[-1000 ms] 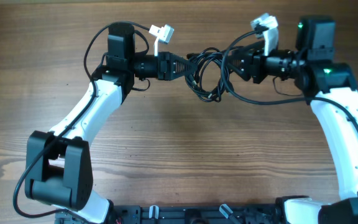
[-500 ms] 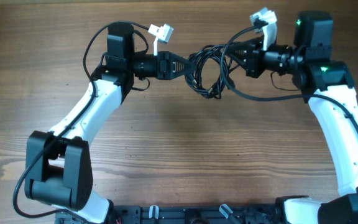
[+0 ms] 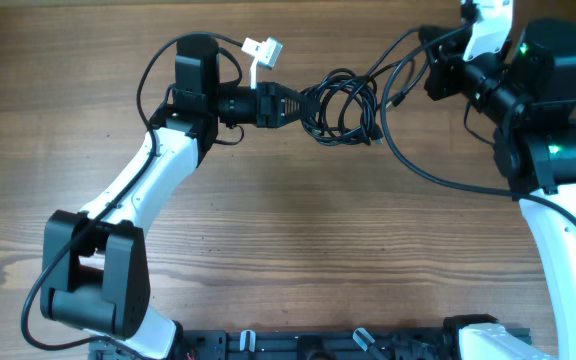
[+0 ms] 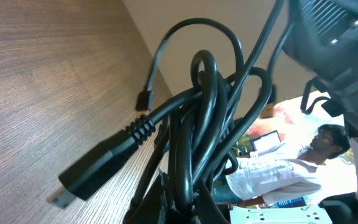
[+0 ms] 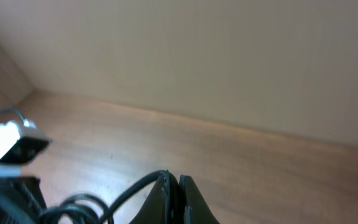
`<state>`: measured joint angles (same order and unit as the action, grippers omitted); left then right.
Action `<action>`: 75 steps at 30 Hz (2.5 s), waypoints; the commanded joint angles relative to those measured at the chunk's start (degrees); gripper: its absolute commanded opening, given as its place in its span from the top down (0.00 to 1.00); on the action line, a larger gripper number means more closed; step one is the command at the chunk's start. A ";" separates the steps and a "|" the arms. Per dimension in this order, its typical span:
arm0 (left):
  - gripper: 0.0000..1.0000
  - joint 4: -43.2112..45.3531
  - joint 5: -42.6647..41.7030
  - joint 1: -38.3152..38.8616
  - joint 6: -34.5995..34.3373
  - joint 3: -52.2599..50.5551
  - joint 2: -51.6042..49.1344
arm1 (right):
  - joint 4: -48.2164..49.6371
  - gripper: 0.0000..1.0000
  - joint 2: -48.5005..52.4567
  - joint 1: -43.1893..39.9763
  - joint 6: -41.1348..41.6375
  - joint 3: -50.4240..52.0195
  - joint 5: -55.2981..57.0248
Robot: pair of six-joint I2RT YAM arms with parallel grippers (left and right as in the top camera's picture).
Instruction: Untangle cables
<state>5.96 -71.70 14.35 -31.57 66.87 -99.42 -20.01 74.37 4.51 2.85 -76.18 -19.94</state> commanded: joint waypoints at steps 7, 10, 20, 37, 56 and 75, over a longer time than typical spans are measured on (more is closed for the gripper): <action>0.96 -0.79 -2.19 -0.22 0.94 -0.11 1.16 | 1.53 0.82 4.52 -1.09 2.10 -2.56 -6.05; 0.96 -1.07 -2.19 0.42 0.96 -0.11 1.16 | 1.44 0.00 7.06 -1.11 5.31 -2.56 -5.88; 0.96 -14.58 22.84 1.31 1.14 -0.11 1.16 | -3.26 0.00 6.73 -1.16 11.67 -2.58 -26.80; 0.96 -9.94 26.43 2.32 -3.87 -0.11 1.18 | -9.11 0.66 18.58 8.09 23.30 -0.37 -21.03; 0.96 0.59 3.58 0.55 -8.13 -0.11 1.18 | -1.70 0.62 25.18 10.16 17.68 -0.35 -19.04; 0.96 6.08 -2.25 -0.39 -12.41 -0.11 1.18 | 4.20 0.96 25.18 14.88 27.15 -0.35 -16.52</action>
<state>11.62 -66.37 12.62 -43.83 65.84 -99.70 -16.62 98.28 17.82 27.97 -76.84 -39.70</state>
